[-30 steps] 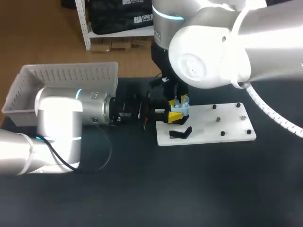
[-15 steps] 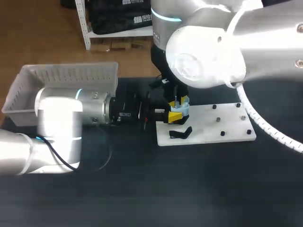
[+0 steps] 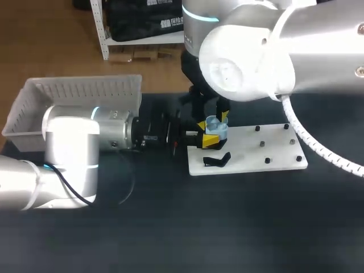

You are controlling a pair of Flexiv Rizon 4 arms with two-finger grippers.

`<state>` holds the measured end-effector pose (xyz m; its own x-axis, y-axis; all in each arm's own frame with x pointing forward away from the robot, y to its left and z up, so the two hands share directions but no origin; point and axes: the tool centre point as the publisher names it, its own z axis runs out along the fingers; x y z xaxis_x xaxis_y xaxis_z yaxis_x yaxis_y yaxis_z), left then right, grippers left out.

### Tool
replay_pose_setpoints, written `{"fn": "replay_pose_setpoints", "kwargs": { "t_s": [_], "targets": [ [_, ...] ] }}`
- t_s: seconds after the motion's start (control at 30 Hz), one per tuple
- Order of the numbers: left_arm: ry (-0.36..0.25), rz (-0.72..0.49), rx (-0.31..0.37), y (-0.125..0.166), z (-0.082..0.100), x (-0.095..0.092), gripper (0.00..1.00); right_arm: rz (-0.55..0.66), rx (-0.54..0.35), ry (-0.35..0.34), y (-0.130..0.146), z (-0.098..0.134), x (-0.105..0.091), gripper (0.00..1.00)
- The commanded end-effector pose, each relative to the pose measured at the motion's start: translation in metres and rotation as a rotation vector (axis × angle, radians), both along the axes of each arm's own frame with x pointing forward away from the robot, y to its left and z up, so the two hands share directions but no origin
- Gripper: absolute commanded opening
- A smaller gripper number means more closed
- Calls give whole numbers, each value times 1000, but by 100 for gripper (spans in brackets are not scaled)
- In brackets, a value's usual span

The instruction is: Pick up each earbud case from the left stands, insert the matching earbuds, close the lid, and place the case in the box.

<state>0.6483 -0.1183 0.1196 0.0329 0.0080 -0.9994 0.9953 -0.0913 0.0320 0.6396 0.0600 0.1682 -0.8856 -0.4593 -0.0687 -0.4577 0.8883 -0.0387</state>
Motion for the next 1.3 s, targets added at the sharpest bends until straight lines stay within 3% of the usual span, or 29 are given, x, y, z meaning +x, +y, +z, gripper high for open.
{"fn": "replay_pose_setpoints", "kwargs": {
  "t_s": [0.03, 0.23, 0.3, 0.47, 0.7, 0.9, 1.0, 1.3],
  "targets": [
    [-3, 6, -2, 0, 0, -2, 0, 2, 12, -19, -3, 10, -6, 86],
    [-3, 6, -2, 0, 0, -2, 0, -30, 22, -59, -11, 22, -1, 92],
    [-3, 6, -2, 0, 0, -2, 0, -70, 30, -74, -18, 25, 6, 100],
    [-3, 6, -2, 0, 0, -2, 0, -204, 56, -111, -38, 31, 29, 100],
    [-3, 6, -2, 0, 0, -2, 0, -307, 32, -95, -56, 18, 58, 100],
    [-3, 6, -2, 0, 0, -2, 0, -340, 26, -61, -66, 6, 71, 100],
    [-3, 6, -2, 0, 0, -2, 0, -340, 24, -34, -67, -2, 72, 100],
    [-3, 6, -2, 0, 0, -2, 0, -311, 6, 26, -65, -15, 52, 100]
  ]
}}
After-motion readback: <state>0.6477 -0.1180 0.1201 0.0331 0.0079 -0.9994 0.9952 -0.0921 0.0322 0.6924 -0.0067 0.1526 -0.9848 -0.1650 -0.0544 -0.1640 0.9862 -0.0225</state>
